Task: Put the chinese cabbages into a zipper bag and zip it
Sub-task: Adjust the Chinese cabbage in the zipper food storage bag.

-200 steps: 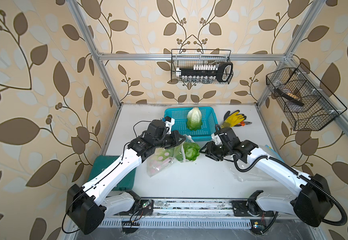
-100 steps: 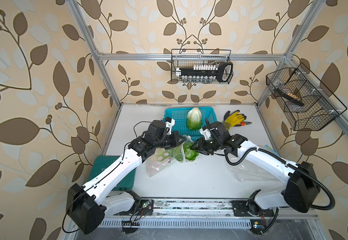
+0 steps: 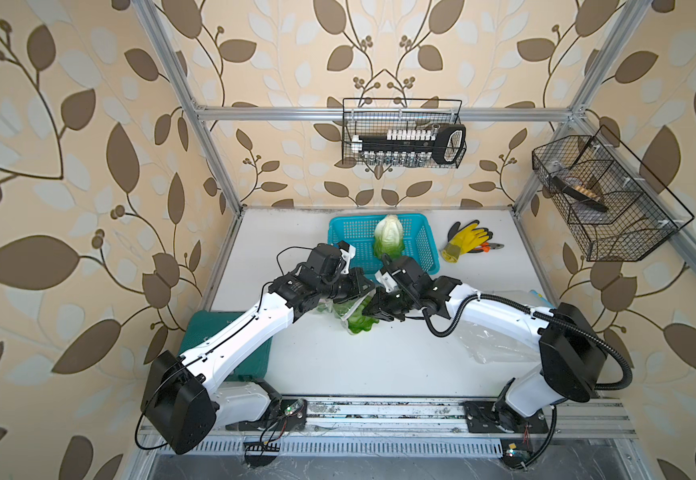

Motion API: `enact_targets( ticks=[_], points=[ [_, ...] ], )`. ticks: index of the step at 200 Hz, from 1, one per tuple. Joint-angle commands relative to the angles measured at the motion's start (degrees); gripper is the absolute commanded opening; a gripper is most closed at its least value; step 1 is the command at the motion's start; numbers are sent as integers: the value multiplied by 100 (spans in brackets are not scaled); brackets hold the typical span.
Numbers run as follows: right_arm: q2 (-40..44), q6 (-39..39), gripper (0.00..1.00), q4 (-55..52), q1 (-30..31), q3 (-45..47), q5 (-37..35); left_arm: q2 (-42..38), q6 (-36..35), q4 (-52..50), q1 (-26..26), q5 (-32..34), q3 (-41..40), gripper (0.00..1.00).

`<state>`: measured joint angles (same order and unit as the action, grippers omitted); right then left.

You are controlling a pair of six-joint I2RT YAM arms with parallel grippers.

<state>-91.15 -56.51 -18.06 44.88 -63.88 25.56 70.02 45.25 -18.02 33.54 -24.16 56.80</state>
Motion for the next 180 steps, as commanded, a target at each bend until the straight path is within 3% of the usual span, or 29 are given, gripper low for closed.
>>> enact_targets(
  ticks=[1, 46, 97, 125, 157, 180],
  points=[
    [302, 404, 29, -485, 30, -484, 139, -396, 22, 275, -107, -159, 234, 0],
    [1152, 638, 53, -1225, -251, -530, 281, -498, 80, 213, -498, -155, 166, 0],
    [2178, 807, 64, -1733, -1197, 81, 209, -498, 45, 171, -621, -192, 249, 0],
    [2557, 242, 60, -1441, -1602, 969, -108, -520, 62, 186, -621, -194, 280, 0],
    [2800, -644, 38, -449, -1665, 2105, -354, -533, 63, 187, -621, -179, 322, 0],
    [2680, -1064, 34, 46, -1423, 2393, -323, -526, 62, 184, -625, -190, 315, 0]
  ],
)
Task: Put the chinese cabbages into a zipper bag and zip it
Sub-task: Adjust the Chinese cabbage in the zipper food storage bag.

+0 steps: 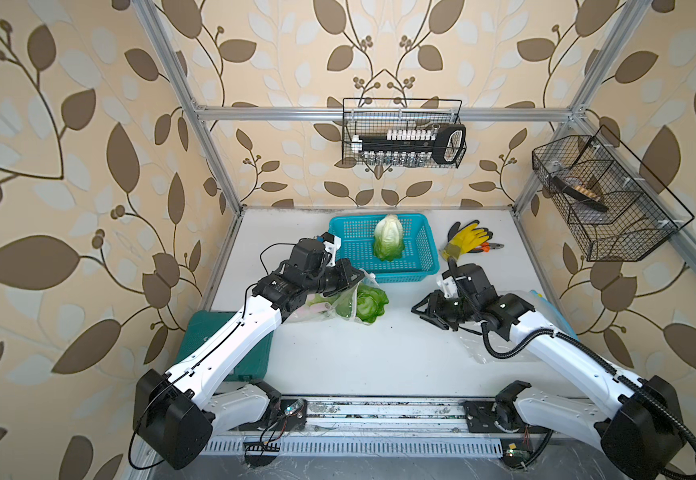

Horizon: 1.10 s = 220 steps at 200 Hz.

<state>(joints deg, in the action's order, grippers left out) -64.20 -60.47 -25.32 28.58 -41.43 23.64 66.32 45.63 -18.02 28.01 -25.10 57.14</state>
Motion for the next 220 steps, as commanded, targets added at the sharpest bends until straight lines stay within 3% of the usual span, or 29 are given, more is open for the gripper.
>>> enact_targets(
  ticks=[1, 66, 177, 220],
  points=[
    [-18, -668, 34, 773, 226, 142, -144, -156, 25, 180, -70, -98, 280, 0],
    [-611, -829, 39, 1499, 1302, -312, -421, -159, 10, 170, -68, -57, 331, 0],
    [-1725, -1320, 33, 2592, 1781, -396, -775, -156, 101, 237, -42, -82, 235, 0],
    [-1434, -1568, 32, 2726, 1975, -72, -1775, -102, 113, 255, 3, -80, 276, 0]
  ],
)
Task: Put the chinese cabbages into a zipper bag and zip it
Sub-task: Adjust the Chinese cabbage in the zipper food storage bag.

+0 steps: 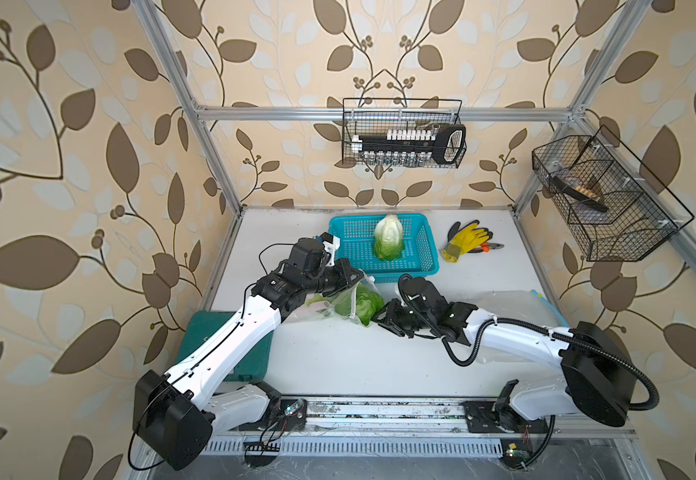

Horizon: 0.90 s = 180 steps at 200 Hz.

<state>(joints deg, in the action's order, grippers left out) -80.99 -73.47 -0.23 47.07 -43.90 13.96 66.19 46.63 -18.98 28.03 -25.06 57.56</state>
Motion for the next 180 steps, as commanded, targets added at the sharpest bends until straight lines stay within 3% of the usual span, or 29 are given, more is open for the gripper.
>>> enact_targets(
  ticks=[1, 48, 97, 109, 119, 127, 137, 180],
  points=[
    [256, -266, 32, 230, 126, 187, -820, -85, 13, 351, 1, -81, 232, 0],
    [75, -204, 34, 691, 235, 274, -934, 28, 104, 451, 74, -122, 286, 0],
    [-417, -70, 30, 1953, 681, 279, -1785, 115, 135, 444, 190, -105, 361, 0],
    [-517, -16, 25, 2165, 724, 277, -1850, 100, 125, 411, 188, -97, 370, 0],
    [-545, 13, 15, 2147, 726, 268, -1857, 79, 115, 378, 198, -87, 386, 0],
    [-518, 138, 8, 1801, 718, 152, -1819, 57, 75, 308, 187, -80, 424, 0],
    [-410, 374, 3, 632, 637, -233, -1623, 22, -42, 118, 192, -54, 526, 0],
    [148, 2778, 2, -2528, -207, -1575, 75, -292, -852, -1237, 136, 380, 1185, 0]
  ],
)
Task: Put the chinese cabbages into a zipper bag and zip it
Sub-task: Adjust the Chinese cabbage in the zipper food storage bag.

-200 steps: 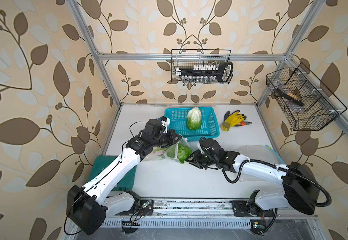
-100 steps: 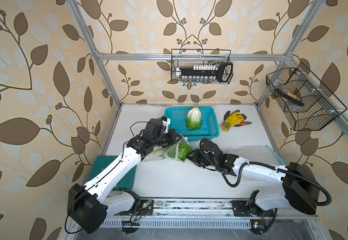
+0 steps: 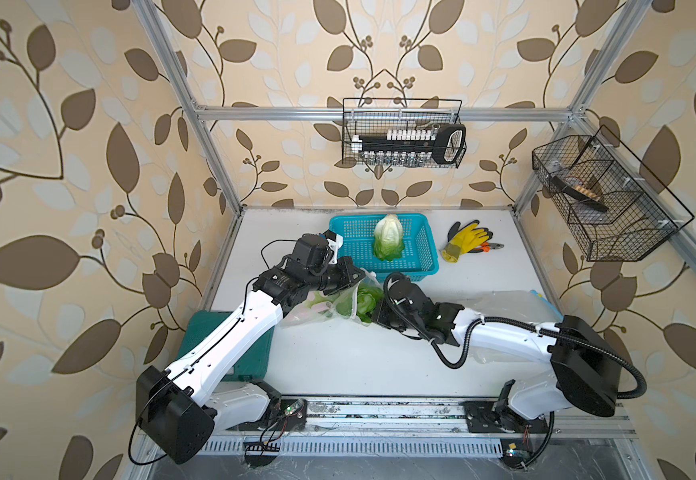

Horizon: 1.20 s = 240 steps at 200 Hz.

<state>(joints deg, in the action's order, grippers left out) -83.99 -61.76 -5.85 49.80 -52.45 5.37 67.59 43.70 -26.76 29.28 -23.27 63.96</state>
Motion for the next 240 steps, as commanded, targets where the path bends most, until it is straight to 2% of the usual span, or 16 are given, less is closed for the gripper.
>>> enact_targets(
  ticks=[1, 33, 49, 66, 92, 109, 130, 144, 170, 185, 216, 240],
  points=[
    [450, 1659, 2, -2036, -502, -761, 959, -440, -562, -460, 14, 209, 546, 0],
    [266, 3257, 1, -3643, -909, -2416, 1233, -523, -33, 48, 12, -60, 429, 0],
    [124, 3724, 1, -3899, -912, -3124, 1412, -629, 271, 361, 58, -139, 595, 0],
    [-28, 4137, 6, -4061, -916, -3322, 1887, -791, 488, 719, 244, -37, 524, 0],
    [-350, 4058, 9, -4248, -1306, -2667, 1963, -763, 1050, 1453, 536, 37, -432, 0],
    [-299, 4047, 15, -3910, -1339, -2102, 1575, -647, 1167, 1802, 534, 130, -985, 0],
    [-371, 4225, 29, -4179, -1340, -2033, 1224, -450, 1099, 1800, 524, 112, -1052, 0],
    [-272, 4278, 45, -4389, -1335, -2056, 1122, -390, 1015, 1758, 520, 51, -946, 0],
    [104, 4607, 62, -5077, -1353, -2464, 1071, -331, 771, 1469, 526, 84, -698, 0],
    [274, 4812, 69, -5606, -1421, -2866, 1091, -312, 731, 1428, 522, 64, -657, 0],
    [400, 4958, 70, -6337, -1742, -3881, 864, -323, 717, 1458, 519, -20, -606, 0],
    [234, 4753, 70, -6428, -1946, -4690, 1071, -300, 692, 1441, 519, -2, -615, 0]
  ],
)
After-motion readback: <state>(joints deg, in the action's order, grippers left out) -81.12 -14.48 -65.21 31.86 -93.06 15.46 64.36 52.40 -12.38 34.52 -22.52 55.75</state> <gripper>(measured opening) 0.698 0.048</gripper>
